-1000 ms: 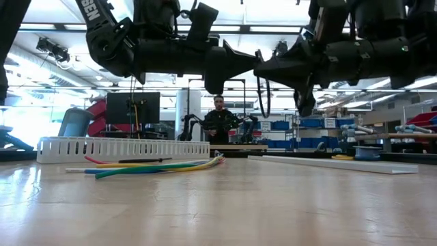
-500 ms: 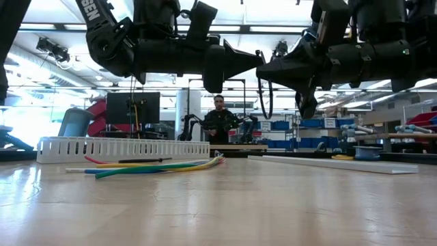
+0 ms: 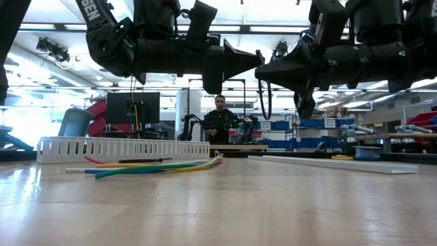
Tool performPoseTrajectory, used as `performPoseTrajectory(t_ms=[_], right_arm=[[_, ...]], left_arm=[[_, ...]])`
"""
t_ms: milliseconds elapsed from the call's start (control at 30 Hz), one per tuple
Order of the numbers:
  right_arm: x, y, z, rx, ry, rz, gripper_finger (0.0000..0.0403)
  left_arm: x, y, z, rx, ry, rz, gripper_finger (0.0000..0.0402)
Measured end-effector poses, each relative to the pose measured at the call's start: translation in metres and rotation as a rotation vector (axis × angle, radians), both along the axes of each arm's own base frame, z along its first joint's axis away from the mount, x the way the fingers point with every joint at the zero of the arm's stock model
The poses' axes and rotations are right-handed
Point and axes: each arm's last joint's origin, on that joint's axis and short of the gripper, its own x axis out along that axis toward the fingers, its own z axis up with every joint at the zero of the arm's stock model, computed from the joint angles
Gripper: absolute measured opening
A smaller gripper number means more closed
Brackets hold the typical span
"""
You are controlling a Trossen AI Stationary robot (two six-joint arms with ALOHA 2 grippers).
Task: Ziptie cables
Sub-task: Prepare the black zip tie to wrap the cable wires
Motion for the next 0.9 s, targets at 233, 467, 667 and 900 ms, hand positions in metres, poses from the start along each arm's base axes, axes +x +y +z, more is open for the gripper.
performPoseTrajectory(t_ms=[233,467,667,900], right_arm=[[0.0003,-0.0020,0.0000,0.000,0.000,-0.006,0.0000],[0.0036,-0.0053,0.0032,0.005,-0.017,-0.011,0.0000],[0.0087,-0.0037,0.0070,0.006,-0.023,0.017,0.0000],[0.0089,-0.0046,0.0069,0.021,-0.021,0.003,0.0000]], left_arm=[[0.0001,0.0004,-0.0003,0.003,0.004,0.002,0.0001],[0.0003,0.0002,-0.0028,0.005,0.032,0.002,0.0001],[0.0004,0.0000,-0.0031,0.005,0.032,0.001,0.0001],[0.0003,0.0015,-0.0036,0.009,0.037,0.034,0.0001]])
